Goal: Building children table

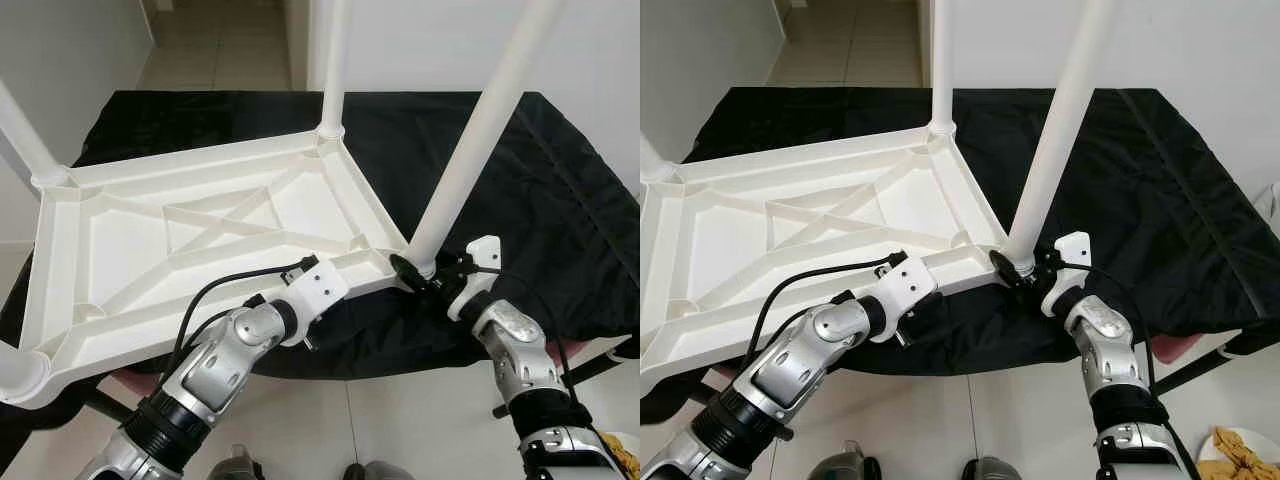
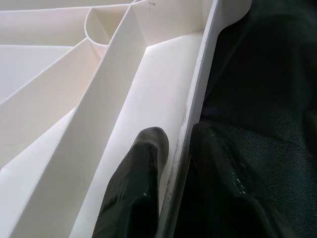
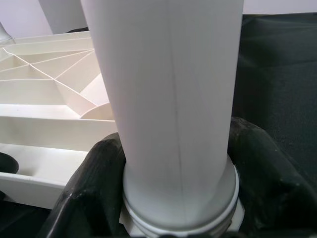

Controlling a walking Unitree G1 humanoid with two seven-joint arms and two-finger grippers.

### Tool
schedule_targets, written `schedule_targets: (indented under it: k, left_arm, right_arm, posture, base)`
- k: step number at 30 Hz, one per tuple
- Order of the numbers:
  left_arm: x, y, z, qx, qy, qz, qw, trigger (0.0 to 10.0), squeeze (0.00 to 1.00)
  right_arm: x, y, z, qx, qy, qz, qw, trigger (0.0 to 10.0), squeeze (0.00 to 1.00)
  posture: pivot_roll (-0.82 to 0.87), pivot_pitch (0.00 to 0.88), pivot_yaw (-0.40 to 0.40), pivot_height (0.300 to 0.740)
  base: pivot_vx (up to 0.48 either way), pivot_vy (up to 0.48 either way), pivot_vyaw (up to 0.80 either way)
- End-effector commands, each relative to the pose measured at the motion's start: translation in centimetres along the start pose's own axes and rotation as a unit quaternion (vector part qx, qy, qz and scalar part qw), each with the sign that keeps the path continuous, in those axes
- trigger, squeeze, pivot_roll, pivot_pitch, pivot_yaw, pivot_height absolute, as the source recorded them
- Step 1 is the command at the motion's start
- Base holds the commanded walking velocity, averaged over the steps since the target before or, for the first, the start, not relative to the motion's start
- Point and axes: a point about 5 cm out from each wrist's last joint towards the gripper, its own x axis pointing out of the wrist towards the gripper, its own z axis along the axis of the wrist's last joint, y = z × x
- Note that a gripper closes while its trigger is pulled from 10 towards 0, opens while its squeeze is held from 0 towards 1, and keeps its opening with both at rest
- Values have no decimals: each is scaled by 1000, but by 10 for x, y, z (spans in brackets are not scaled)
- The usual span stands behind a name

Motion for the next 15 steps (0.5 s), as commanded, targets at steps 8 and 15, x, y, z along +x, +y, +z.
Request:
schedule_targets:
  k: [8, 15]
  left_arm:
    - [0, 1, -3, 14, 20, -3, 1000, 10000, 0]
    - [1, 0, -1, 15, 17, -2, 1000, 10000, 0]
  right_arm:
    - [3, 10, -10, 23, 10, 36, 999, 0, 0]
    - [11, 14, -11, 36, 9, -32, 999, 0, 0]
  posture:
    - [68, 58, 2, 740]
    - [69, 57, -7, 740]
  base:
    - [0, 0, 0]
    - [0, 0, 0]
